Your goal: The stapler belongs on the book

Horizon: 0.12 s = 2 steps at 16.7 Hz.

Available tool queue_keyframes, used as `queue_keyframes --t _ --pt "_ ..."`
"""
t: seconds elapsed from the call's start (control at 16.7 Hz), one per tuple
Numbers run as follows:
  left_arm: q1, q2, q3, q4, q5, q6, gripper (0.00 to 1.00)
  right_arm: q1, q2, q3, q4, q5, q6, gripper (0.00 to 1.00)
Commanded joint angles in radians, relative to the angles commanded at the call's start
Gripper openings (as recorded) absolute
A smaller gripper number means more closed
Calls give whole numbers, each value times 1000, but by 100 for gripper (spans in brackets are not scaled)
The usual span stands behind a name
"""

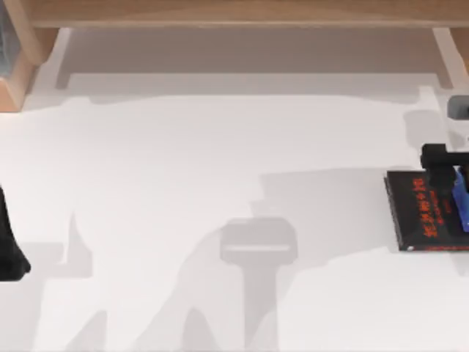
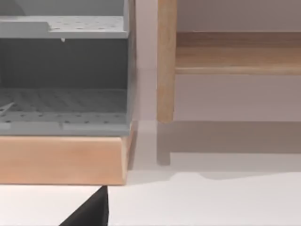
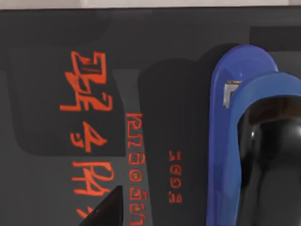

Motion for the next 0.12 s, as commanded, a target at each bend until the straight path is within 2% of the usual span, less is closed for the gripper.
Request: queue_keyframes --t 0.12 --pt "0 0 0 0 0 0 100 0 0 0 0 0 0 100"
